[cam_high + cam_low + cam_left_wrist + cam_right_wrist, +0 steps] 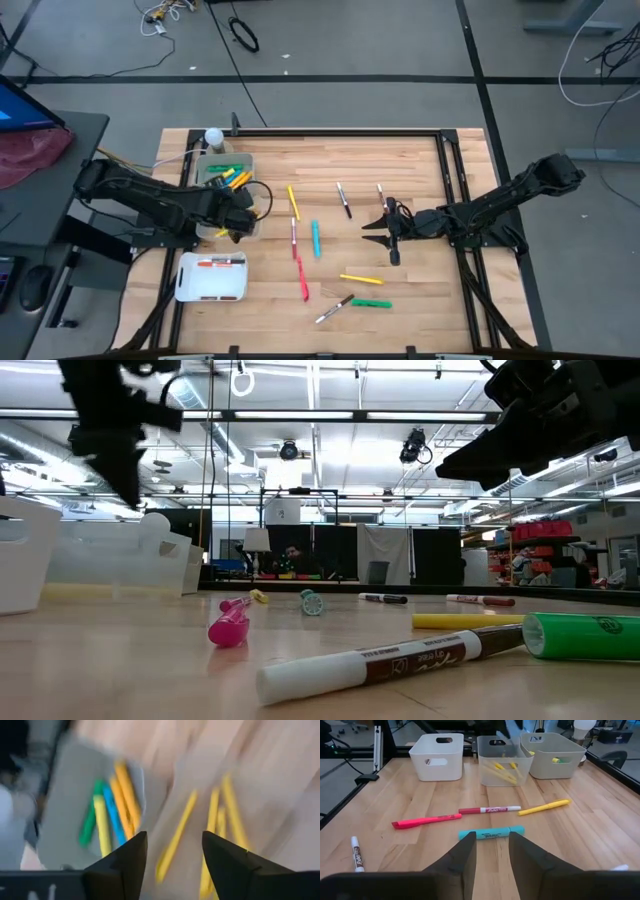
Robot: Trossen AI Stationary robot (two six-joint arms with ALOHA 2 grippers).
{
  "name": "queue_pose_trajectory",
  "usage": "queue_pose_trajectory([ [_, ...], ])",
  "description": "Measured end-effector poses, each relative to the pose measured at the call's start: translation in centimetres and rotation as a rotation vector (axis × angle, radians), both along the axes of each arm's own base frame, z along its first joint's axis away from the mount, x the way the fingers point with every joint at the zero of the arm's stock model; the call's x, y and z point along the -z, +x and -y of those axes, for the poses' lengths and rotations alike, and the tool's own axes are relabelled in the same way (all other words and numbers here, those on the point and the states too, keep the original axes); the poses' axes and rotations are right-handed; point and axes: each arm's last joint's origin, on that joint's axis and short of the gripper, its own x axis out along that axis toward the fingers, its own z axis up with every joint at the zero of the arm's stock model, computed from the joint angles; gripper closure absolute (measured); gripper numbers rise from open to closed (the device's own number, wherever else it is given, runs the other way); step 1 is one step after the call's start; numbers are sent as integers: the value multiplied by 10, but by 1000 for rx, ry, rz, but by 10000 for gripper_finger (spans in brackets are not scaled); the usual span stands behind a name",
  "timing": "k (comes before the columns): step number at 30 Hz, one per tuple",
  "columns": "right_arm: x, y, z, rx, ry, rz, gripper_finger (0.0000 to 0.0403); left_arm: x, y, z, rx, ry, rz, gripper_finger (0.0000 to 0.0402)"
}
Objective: Pick & Place Markers
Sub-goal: Put the brown marker into the white bin
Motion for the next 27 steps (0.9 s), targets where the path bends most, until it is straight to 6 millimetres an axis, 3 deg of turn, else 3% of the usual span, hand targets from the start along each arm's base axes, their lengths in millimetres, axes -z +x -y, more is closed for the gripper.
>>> queue_pose_trajectory([
  [6, 0, 0, 0, 1, 3, 0, 289, -14, 28, 15, 75, 116, 335, 219],
  [13, 0, 0, 0, 1, 3, 0, 289, -10, 61, 35, 283, 66, 719, 220],
  [19, -1, 0, 0, 1, 5, 7, 289, -6, 70, 40, 385, 24, 1055, 220],
  [27, -1, 0, 1, 39, 35, 10, 287, 26, 94, 44, 382, 40, 1123, 220],
])
